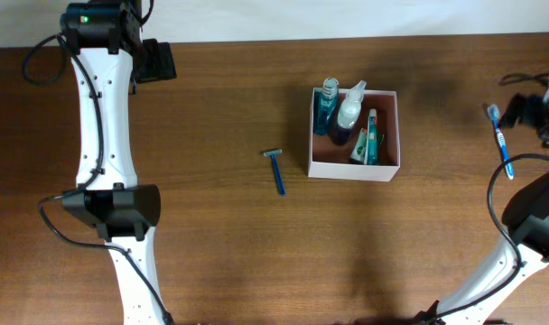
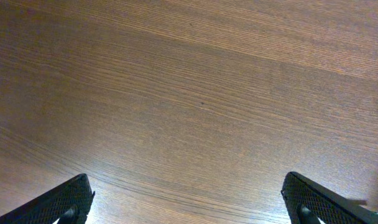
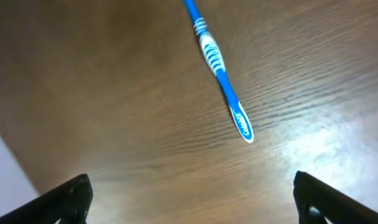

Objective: Pack container
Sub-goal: 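Move the right gripper to the blue toothbrush and grasp its handle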

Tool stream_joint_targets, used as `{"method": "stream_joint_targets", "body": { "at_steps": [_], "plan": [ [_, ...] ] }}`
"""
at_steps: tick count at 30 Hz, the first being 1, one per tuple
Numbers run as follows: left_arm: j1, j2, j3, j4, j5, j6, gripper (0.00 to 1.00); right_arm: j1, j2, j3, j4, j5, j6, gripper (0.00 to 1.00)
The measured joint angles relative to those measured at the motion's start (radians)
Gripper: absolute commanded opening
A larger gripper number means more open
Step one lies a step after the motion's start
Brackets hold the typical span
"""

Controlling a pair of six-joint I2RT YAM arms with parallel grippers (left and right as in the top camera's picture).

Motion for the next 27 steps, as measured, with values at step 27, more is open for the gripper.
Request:
{"method": "stream_joint_targets", "body": {
  "at_steps": [27],
  "plan": [
    [0.0,0.0,0.0,0.0,0.0,0.0,0.99,-0.005,0.068,-0.203,0.346,0.096,-0.267,0.99]
  ]
}}
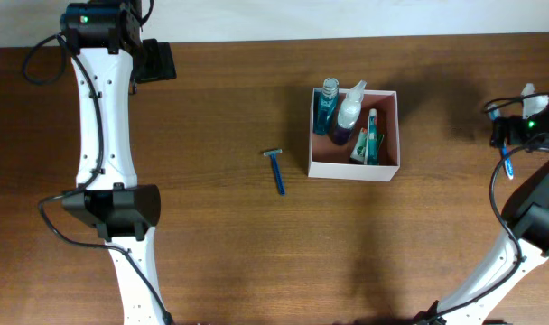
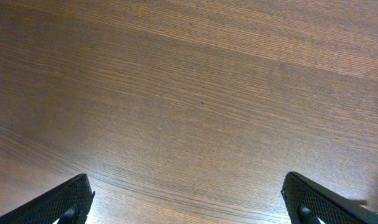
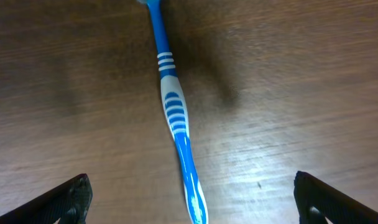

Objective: Pack container
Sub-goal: 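Move the right gripper to the blue toothbrush and grasp its handle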

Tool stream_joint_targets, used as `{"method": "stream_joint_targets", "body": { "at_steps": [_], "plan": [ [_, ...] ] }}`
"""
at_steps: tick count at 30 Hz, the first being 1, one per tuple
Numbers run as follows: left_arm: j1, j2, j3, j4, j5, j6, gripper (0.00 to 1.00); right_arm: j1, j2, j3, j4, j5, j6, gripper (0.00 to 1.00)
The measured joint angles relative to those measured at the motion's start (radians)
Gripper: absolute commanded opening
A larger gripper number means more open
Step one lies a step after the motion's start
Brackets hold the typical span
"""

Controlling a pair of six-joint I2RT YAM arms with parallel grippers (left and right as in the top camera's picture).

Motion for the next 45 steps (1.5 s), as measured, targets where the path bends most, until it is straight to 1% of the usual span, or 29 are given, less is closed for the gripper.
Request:
{"method": "stream_joint_targets", "body": {
  "at_steps": [4,18,20,23,24,27,29,32,34,36,37,40,44,45],
  "plan": [
    [0.0,0.0,0.0,0.0,0.0,0.0,0.99,0.0,0.034,-0.001,0.018,-0.003,-0.002,0.99],
    [0.0,0.0,0.0,0.0,0.0,0.0,0.99,0.014,0.069,-0.001,0.045,-0.006,-0.023,1.0],
    [0.0,0.0,0.0,0.0,0.0,0.0,0.99,0.014,0.074,-0.001,0.045,-0.013,-0.024,0.96],
    [0.0,0.0,0.0,0.0,0.0,0.0,0.99,0.014,0.074,-0.001,0.044,-0.015,-0.024,0.88],
    [0.0,0.0,0.0,0.0,0.0,0.0,0.99,0.014,0.074,-0.001,0.044,-0.018,-0.027,0.8],
    [0.0,0.0,0.0,0.0,0.0,0.0,0.99,0.014,0.074,-0.001,0.043,-0.017,-0.025,0.64],
    [0.0,0.0,0.0,0.0,0.0,0.0,0.99,0.014,0.074,-0.001,0.038,-0.018,-0.021,0.6],
    [0.0,0.0,0.0,0.0,0.0,0.0,0.99,0.014,0.074,-0.001,0.037,-0.017,-0.018,0.44],
    [0.0,0.0,0.0,0.0,0.0,0.0,0.99,0.014,0.074,-0.001,0.036,-0.014,-0.007,0.37],
    [0.0,0.0,0.0,0.0,0.0,0.0,0.99,0.014,0.075,-0.001,0.032,-0.006,0.003,0.33],
    [0.0,0.0,0.0,0.0,0.0,0.0,0.99,0.014,0.075,-0.001,0.029,-0.002,0.007,0.28],
    [0.0,0.0,0.0,0.0,0.0,0.0,0.99,0.014,0.075,-0.001,0.023,0.003,0.01,0.17],
    [0.0,0.0,0.0,0.0,0.0,0.0,0.99,0.014,0.075,-0.001,0.015,0.006,0.022,0.06],
    [0.0,0.0,0.0,0.0,0.0,0.0,0.99,0.014,0.075,-0.001,0.014,0.006,0.027,0.06]
  ]
}}
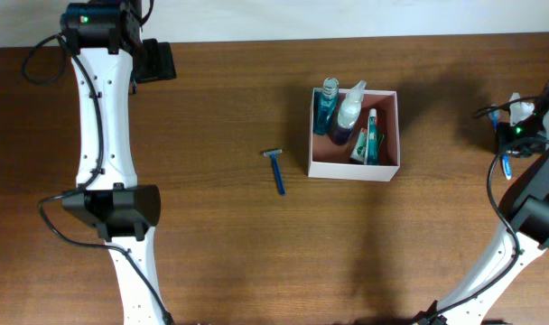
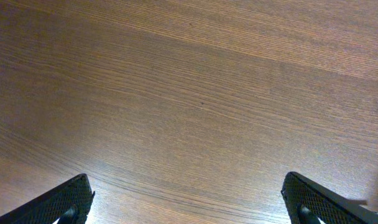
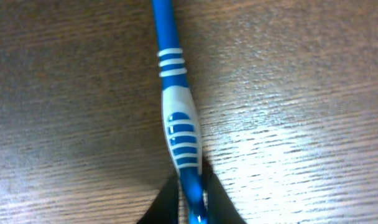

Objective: Pack container
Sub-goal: 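Move the right gripper to the blue toothbrush and grasp its handle, then lift the toothbrush and lower it upright into the pink box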

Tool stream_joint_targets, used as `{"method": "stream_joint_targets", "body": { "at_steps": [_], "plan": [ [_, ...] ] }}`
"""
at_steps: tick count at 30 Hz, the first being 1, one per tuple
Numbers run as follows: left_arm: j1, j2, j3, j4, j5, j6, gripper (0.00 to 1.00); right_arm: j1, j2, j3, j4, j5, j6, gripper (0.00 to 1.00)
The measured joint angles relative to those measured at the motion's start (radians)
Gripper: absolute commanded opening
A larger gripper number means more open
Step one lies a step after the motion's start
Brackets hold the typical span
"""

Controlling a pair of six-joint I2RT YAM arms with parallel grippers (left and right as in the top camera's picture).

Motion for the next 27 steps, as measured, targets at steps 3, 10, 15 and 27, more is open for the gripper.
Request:
{"method": "stream_joint_targets", "body": {
  "at_steps": [3,10,15,27],
  "plan": [
    [0.0,0.0,0.0,0.0,0.0,0.0,0.99,0.0,0.0,0.0,-0.007,0.0,0.007,0.04],
    [0.0,0.0,0.0,0.0,0.0,0.0,0.99,0.012,0.002,0.015,-0.065,0.003,0.015,0.04],
    [0.0,0.0,0.0,0.0,0.0,0.0,0.99,0.04,0.02,0.135,-0.156,0.002,0.063,0.04],
    [0.0,0.0,0.0,0.0,0.0,0.0,0.99,0.18,0.021,0.73,-0.653,-0.095,0.282,0.04]
  ]
}}
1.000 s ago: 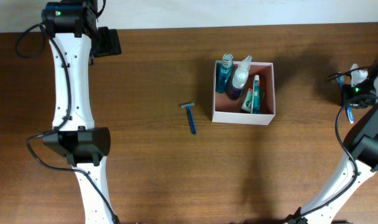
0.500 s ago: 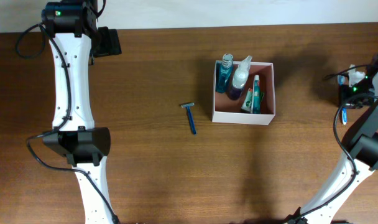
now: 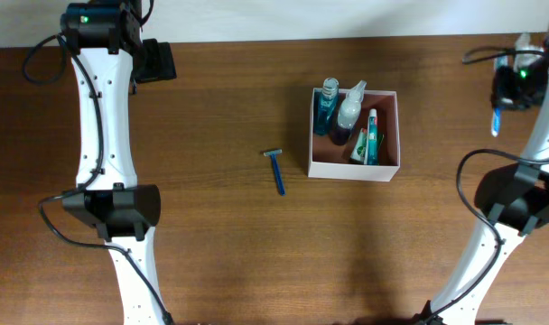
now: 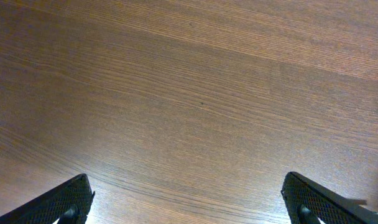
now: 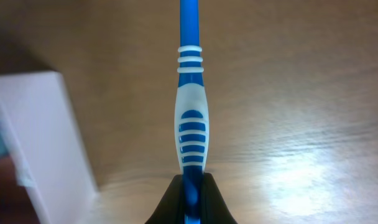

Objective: Pack container
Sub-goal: 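Lift the toothbrush and lower it upright into the pink box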

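My right gripper point(image 5: 190, 190) is shut on the blue-and-white toothbrush point(image 5: 191, 124), held above the wood; from overhead the toothbrush point(image 3: 496, 121) hangs at the far right under the right gripper point(image 3: 514, 79). The white box point(image 3: 384, 165) in the table's middle holds a blue bottle point(image 3: 326, 104), a white spray bottle point(image 3: 348, 106) and a toothpaste tube point(image 3: 368, 137); its wall point(image 5: 46, 143) shows at the right wrist view's left. A blue razor point(image 3: 277, 170) lies left of the box. My left gripper point(image 4: 189, 202) is open over bare wood at the far left corner.
The brown wooden table point(image 3: 256, 262) runs to a white wall at the back edge. The left arm's white links point(image 3: 107, 126) stand along the left side, and the right arm's base point(image 3: 518, 203) stands at the right edge.
My right gripper, shut on the toothbrush down at the table, now holds it lifted off the wood and farther back, with the box wall in its view. The left arm has not moved.
The toothbrush lay on the table at the far right with my right gripper open beside it. Then the open gripper stood over the handle. Then it was shut on the handle at the table. Now the toothbrush is in the air.
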Tool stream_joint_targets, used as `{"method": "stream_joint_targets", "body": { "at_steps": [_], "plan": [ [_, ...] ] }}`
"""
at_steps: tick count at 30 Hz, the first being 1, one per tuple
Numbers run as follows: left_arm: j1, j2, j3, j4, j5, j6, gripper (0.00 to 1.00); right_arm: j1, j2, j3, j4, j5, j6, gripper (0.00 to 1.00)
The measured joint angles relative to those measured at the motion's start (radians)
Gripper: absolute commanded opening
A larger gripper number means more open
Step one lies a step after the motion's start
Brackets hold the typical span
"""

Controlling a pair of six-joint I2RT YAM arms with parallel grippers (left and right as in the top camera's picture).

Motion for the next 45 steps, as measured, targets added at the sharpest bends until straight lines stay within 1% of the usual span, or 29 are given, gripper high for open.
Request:
{"method": "stream_joint_targets", "body": {
  "at_steps": [10,16,20,28,39,40,44,45],
  "plan": [
    [0.0,0.0,0.0,0.0,0.0,0.0,0.99,0.192,-0.035,0.01,-0.001,-0.146,0.169,0.04],
    [0.0,0.0,0.0,0.0,0.0,0.0,0.99,0.323,-0.046,-0.065,-0.001,-0.17,0.197,0.04],
    [0.0,0.0,0.0,0.0,0.0,0.0,0.99,0.376,-0.047,-0.132,-0.001,-0.174,0.201,0.04],
    [0.0,0.0,0.0,0.0,0.0,0.0,0.99,0.417,-0.047,-0.234,-0.002,-0.171,0.204,0.04],
    [0.0,0.0,0.0,0.0,0.0,0.0,0.99,0.417,-0.047,-0.239,-0.002,-0.169,0.228,0.05],
    [0.0,0.0,0.0,0.0,0.0,0.0,0.99,0.417,-0.047,-0.239,-0.002,-0.169,0.228,0.09],
    [0.0,0.0,0.0,0.0,0.0,0.0,0.99,0.417,-0.047,-0.239,-0.002,-0.169,0.233,0.1],
    [0.0,0.0,0.0,0.0,0.0,0.0,0.99,0.417,-0.047,-0.239,-0.002,-0.169,0.234,0.13]
  ]
}}
